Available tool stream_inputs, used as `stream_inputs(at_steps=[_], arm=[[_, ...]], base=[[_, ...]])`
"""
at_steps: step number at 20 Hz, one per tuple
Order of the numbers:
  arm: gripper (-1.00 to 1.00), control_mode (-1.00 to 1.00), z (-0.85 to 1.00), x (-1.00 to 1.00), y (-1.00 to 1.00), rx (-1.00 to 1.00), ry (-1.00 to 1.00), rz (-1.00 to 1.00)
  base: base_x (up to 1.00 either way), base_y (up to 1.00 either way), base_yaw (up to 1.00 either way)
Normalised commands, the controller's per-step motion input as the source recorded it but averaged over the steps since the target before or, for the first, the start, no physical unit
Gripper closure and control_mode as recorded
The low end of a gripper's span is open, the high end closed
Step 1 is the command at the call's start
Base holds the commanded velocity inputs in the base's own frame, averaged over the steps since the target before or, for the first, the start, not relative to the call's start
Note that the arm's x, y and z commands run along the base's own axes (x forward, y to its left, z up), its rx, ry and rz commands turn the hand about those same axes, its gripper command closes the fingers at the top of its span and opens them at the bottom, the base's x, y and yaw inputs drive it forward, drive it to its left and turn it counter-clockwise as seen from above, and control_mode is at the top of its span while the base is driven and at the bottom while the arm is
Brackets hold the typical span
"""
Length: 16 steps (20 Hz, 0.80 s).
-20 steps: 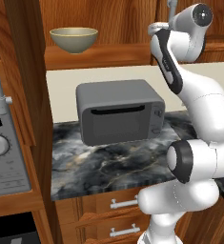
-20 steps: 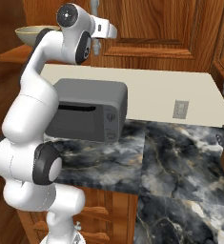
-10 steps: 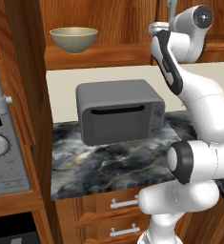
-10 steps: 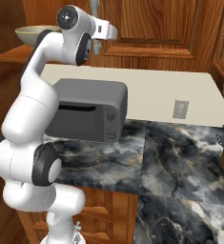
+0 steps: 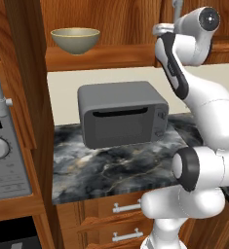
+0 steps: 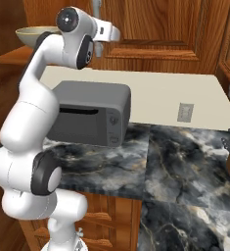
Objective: Move the bowls from the cabinet to the plates on the dining table.
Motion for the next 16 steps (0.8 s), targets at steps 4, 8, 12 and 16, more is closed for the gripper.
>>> stream_inputs(at_steps=[4, 8, 12, 16], arm=[[1.0, -1.0, -0.03, -0.35, -0.04, 0.0, -0.03, 0.06], [1.0, -1.0, -0.08, -0.4, -0.26, 0.07, -0.02, 0.12], [1.0, -1.0, -0.13, -0.39, -0.25, 0.08, -0.01, 0.14], [1.0, -1.0, -0.12, -0.4, -0.3, 0.05, -0.01, 0.13]], base=[[0.0, 0.0, 0.0], [0.0, 0.0, 0.0], [0.0, 0.0, 0.0], [0.0, 0.0, 0.0]])
